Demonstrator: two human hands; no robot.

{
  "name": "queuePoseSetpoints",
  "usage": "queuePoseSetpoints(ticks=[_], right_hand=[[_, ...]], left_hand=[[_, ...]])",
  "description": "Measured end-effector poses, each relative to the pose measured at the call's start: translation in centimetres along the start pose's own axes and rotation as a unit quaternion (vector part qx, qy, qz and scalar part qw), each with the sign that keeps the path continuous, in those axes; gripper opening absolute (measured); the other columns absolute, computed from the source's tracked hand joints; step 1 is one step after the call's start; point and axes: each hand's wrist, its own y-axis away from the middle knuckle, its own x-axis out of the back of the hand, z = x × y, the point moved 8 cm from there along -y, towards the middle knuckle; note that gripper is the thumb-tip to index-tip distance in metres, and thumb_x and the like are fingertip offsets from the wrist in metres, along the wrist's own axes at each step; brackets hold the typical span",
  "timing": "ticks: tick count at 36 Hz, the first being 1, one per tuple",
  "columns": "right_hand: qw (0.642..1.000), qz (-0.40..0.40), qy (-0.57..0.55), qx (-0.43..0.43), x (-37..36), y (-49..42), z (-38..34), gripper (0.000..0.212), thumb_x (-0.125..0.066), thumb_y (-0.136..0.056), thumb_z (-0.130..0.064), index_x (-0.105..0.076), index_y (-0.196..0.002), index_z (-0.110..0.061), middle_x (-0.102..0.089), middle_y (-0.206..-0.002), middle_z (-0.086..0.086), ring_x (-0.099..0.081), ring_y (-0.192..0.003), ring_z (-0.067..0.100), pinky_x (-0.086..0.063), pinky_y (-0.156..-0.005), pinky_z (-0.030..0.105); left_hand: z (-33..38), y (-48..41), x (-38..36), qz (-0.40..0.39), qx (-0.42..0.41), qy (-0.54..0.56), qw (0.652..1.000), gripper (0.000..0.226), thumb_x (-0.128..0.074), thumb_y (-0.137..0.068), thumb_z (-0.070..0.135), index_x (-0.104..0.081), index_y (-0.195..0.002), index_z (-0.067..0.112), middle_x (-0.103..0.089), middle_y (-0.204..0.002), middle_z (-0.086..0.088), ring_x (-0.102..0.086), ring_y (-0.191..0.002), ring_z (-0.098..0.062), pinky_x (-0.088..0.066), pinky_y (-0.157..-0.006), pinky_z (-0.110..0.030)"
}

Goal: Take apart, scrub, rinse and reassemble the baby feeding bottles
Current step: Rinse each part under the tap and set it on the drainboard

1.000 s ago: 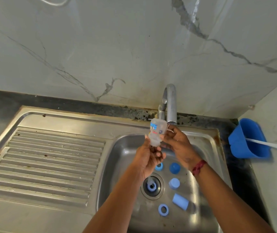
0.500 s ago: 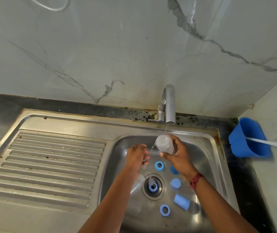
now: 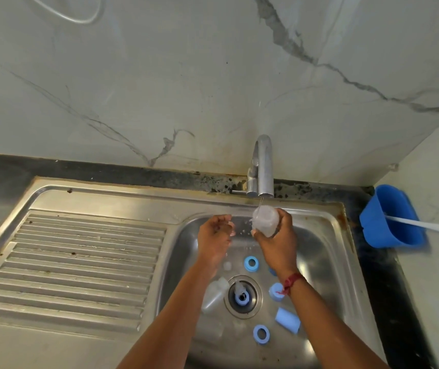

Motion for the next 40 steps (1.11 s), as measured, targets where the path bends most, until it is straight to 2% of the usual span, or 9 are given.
queuePoseSetpoints(ticks=[4,6,10,12,18,24,27,32,40], right_hand=[[0.999,-0.041,0.011,0.024,-1.2,0.6,-0.2,0.066,-0.087,-0.069,-0.005,-0.051,-0.115,-0.035,-0.062,-0.112,-0.016,-0.060,-0.106,0.009,-0.049,-0.085,0.013],[1.000,0.008,-0.010,-0.001,-0.4,0.7,0.1,0.067,-0.086,-0.071,-0.006,-0.050,-0.123,-0.029,-0.059,-0.116,-0.010,-0.058,-0.107,0.013,-0.049,-0.083,0.016],[0.998,-0.053,0.016,0.024,-1.1,0.8,0.1,0.068,-0.085,-0.068,-0.002,-0.052,-0.114,-0.039,-0.061,-0.114,-0.017,-0.059,-0.107,0.007,-0.051,-0.094,0.029],[1.000,-0.018,0.011,0.003,-0.4,0.8,0.3,0.068,-0.085,-0.069,-0.004,-0.053,-0.120,-0.034,-0.062,-0.118,-0.012,-0.058,-0.108,0.010,-0.051,-0.092,0.028],[0.993,-0.072,0.090,0.003,-0.2,1.0,0.7,0.069,-0.080,-0.077,-0.010,-0.051,-0.136,-0.030,-0.043,-0.124,-0.005,-0.046,-0.107,0.007,-0.034,-0.079,-0.004],[0.992,-0.084,0.083,-0.052,0.6,1.6,2.2,0.067,-0.088,-0.070,-0.025,-0.052,-0.126,-0.027,-0.055,-0.120,-0.005,-0.057,-0.105,0.013,-0.046,-0.082,0.019],[0.995,-0.050,0.069,-0.047,1.6,1.7,1.9,0.059,-0.090,-0.067,-0.020,-0.049,-0.110,-0.023,-0.056,-0.108,-0.006,-0.057,-0.097,0.015,-0.043,-0.071,0.013],[0.996,-0.063,0.057,-0.038,1.9,2.2,1.5,0.055,-0.087,-0.064,-0.009,-0.059,-0.104,-0.033,-0.063,-0.106,-0.008,-0.061,-0.096,0.011,-0.054,-0.078,0.029],[0.988,-0.118,-0.001,-0.101,0.3,4.8,2.2,0.051,-0.072,-0.074,0.002,-0.051,-0.111,-0.026,-0.057,-0.101,-0.009,-0.057,-0.091,0.013,-0.044,-0.065,0.020]], left_hand=[[-0.6,0.1,-0.1,-0.002,0.003,-0.007,1.000,0.020,-0.062,-0.090,-0.003,-0.069,-0.099,0.014,-0.074,-0.084,-0.006,-0.070,-0.079,-0.023,-0.052,-0.064,-0.033],[-0.8,0.1,0.1,0.001,0.000,-0.018,1.000,0.018,-0.062,-0.091,0.000,-0.069,-0.099,0.016,-0.073,-0.084,-0.006,-0.068,-0.076,-0.018,-0.053,-0.063,-0.030],[-1.0,0.2,0.3,0.007,-0.008,-0.030,1.000,0.020,-0.062,-0.090,0.001,-0.069,-0.100,0.017,-0.073,-0.085,-0.003,-0.068,-0.079,-0.018,-0.054,-0.068,-0.033],[-1.0,0.3,0.4,0.009,-0.008,-0.028,1.000,0.020,-0.062,-0.090,0.002,-0.070,-0.096,0.020,-0.073,-0.084,-0.001,-0.065,-0.076,-0.017,-0.052,-0.069,-0.035],[-1.7,0.8,1.2,0.030,-0.005,-0.048,0.998,0.017,-0.063,-0.090,0.008,-0.070,-0.100,0.020,-0.074,-0.094,-0.002,-0.067,-0.084,-0.017,-0.055,-0.079,-0.039],[-2.5,1.3,1.8,0.027,0.020,-0.036,0.999,0.019,-0.061,-0.092,0.006,-0.069,-0.108,0.013,-0.071,-0.094,-0.008,-0.063,-0.080,-0.016,-0.052,-0.075,-0.034],[-2.8,1.8,1.9,0.010,0.033,-0.034,0.999,0.020,-0.063,-0.091,0.006,-0.068,-0.109,0.015,-0.072,-0.095,-0.008,-0.064,-0.081,-0.018,-0.052,-0.075,-0.035],[-2.9,2.9,1.9,-0.012,0.040,-0.049,0.998,0.022,-0.060,-0.093,0.005,-0.067,-0.111,0.016,-0.072,-0.094,-0.006,-0.065,-0.081,-0.017,-0.052,-0.066,-0.029],[-2.6,5.9,2.0,-0.031,0.027,-0.075,0.996,0.024,-0.057,-0.091,-0.004,-0.062,-0.111,0.008,-0.063,-0.085,-0.005,-0.058,-0.065,-0.013,-0.043,-0.047,-0.016]])
